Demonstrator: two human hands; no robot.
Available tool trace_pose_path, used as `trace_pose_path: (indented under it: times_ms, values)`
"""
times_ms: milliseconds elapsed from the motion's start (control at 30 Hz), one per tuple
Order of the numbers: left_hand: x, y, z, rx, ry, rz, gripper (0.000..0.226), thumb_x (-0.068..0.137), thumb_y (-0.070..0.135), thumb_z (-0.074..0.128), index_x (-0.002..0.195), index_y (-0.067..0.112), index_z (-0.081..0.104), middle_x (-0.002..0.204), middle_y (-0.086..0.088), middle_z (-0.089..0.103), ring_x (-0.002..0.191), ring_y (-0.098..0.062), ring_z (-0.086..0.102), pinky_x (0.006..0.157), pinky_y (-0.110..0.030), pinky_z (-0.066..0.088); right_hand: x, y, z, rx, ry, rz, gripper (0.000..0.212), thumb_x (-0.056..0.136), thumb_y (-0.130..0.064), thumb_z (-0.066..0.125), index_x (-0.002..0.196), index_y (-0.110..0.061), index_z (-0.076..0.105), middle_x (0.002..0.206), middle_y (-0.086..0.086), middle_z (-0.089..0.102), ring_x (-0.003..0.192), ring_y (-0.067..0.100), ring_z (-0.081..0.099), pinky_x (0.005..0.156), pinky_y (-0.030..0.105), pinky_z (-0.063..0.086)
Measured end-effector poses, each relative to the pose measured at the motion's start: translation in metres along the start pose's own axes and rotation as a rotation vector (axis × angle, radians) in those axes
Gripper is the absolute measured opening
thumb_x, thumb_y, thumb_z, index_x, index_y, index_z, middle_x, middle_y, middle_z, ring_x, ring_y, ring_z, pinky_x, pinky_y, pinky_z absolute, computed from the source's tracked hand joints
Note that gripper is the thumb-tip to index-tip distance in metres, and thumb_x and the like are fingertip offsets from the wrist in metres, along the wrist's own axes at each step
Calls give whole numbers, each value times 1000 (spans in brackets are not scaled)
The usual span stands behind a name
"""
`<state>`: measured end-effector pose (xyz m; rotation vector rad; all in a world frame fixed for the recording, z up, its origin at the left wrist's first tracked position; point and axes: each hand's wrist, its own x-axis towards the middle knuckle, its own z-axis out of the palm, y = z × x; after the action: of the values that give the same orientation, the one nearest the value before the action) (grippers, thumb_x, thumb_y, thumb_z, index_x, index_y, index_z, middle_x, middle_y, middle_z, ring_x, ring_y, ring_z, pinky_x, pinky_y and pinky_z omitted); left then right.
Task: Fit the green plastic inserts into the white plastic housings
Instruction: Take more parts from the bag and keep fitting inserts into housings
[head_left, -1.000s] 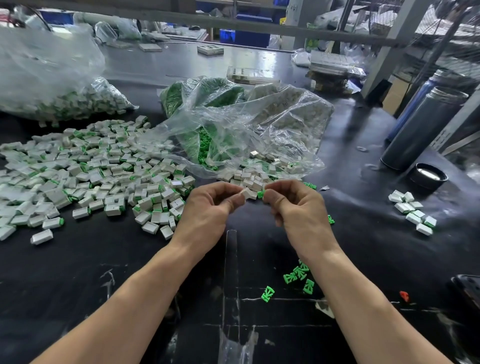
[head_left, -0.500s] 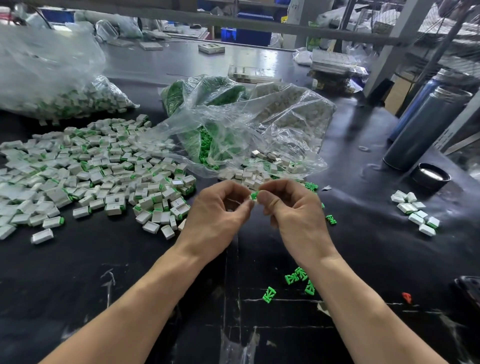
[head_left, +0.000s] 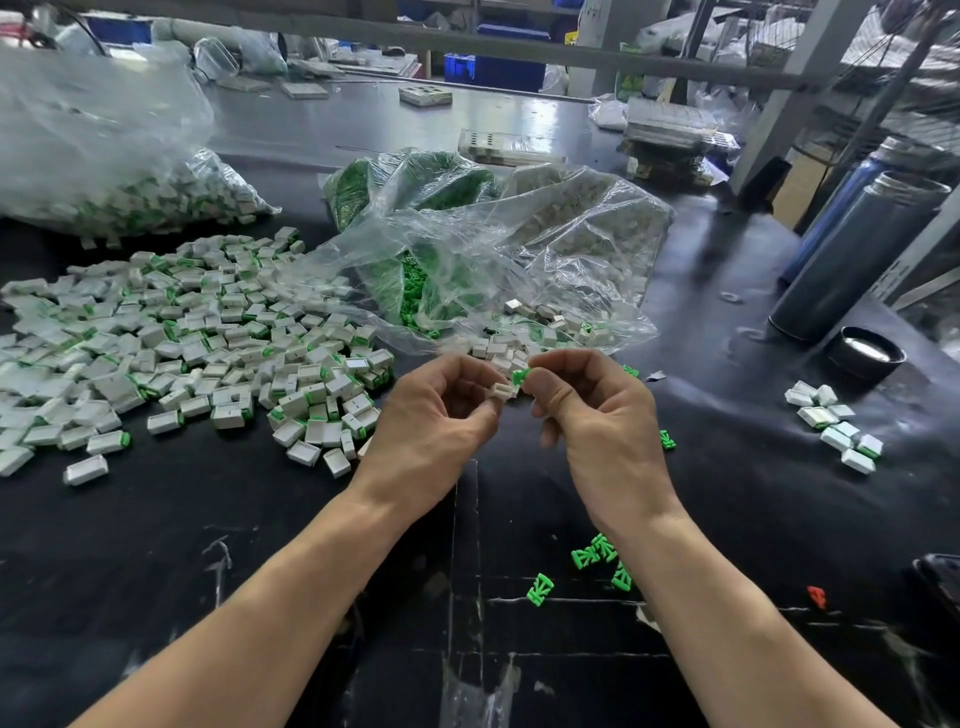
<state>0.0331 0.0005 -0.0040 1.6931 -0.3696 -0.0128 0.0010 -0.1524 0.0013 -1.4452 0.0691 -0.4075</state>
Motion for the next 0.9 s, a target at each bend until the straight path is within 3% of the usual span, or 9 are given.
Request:
trace_pose_path:
  times_ms: [167, 300, 533, 767, 900]
  values:
    - [-1, 2, 3, 19, -3, -8, 9, 92, 7, 74, 94, 15, 71, 73, -7, 68, 63, -6, 57, 59, -18, 48, -1, 1, 1, -117, -28, -41, 20, 92, 1, 73, 89, -18, 70, 74, -8, 70, 66, 6, 59, 62, 20, 47]
    - [-2, 2, 3, -28, -1, -20, 3, 93, 13, 74, 95, 14, 72, 77, -3, 68, 67, -5, 57, 65, -22, 50, -1, 1, 0, -161, -20, -61, 23, 92, -1, 74, 88, -23, 70, 74, -12, 70, 68, 1, 61, 65, 18, 48]
    - [-3, 1, 1, -86, -44, -71, 6, 94, 16, 73, 100, 15, 71, 87, -5, 77, 80, -22, 75, 77, -35, 62, -2, 2, -3, -270, -38, -96, 22, 92, -7, 76, 88, -28, 70, 82, -9, 71, 73, 3, 63, 70, 24, 49]
    - [0, -3, 0, -108, -43, -64, 5, 93, 15, 74, 98, 17, 72, 78, -1, 74, 71, -15, 70, 70, -26, 60, 1, 4, -6, -282, -54, -52, 20, 92, -6, 76, 90, -26, 71, 79, -9, 70, 70, 5, 62, 70, 28, 50]
    - [1, -3, 0, -145, -50, -69, 7, 92, 9, 73, 96, 14, 72, 78, 1, 73, 70, -14, 68, 68, -26, 59, 1, 5, -6, -227, -52, -9, 16, 93, -6, 75, 93, -22, 73, 78, -2, 73, 64, 9, 61, 58, 25, 52]
